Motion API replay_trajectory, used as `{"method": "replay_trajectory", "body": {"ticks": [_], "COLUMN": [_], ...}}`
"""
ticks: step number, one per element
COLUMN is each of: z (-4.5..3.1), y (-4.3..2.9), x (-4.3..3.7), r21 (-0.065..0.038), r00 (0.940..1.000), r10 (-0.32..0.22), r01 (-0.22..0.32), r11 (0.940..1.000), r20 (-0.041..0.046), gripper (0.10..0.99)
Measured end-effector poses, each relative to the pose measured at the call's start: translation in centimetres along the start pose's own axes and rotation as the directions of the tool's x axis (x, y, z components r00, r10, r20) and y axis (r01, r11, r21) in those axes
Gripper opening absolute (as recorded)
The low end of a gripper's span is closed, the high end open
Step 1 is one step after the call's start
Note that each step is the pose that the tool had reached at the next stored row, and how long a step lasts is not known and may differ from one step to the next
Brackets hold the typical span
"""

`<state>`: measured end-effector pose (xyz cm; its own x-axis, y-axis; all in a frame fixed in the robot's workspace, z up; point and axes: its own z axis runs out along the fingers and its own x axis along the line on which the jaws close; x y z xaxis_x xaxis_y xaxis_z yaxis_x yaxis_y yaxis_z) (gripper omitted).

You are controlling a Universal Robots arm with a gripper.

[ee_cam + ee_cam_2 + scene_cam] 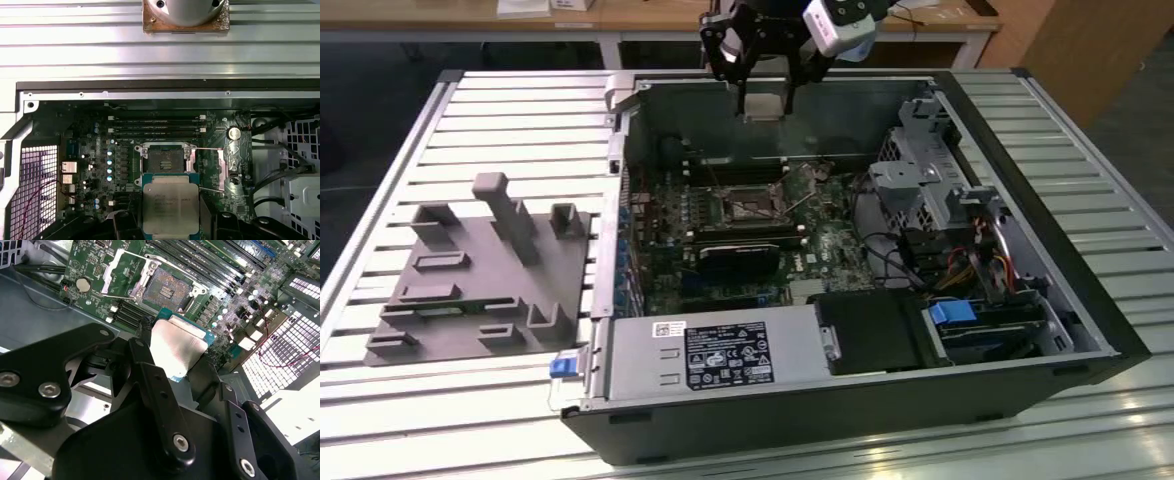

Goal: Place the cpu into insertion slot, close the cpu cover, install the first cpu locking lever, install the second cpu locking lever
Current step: 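Place the cpu into insertion slot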

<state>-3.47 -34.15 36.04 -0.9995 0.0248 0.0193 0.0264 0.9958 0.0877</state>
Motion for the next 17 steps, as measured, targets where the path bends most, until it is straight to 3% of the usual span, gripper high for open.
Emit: {"method": "replay_trajectory", "body": {"ticks": [6, 17], "z": [0.39, 2.17], "y": [-0.03, -0.2], "x": [-0.01, 0.25], "r21": [0.0, 0.0], "r00": [1.0, 0.9998], "r10": [0.0, -0.002], "r01": [0.0, 0.002], "r11": [1.0, 1.0], "r20": [0.0017, 0.019], "gripper": [0.541, 0.541]}}
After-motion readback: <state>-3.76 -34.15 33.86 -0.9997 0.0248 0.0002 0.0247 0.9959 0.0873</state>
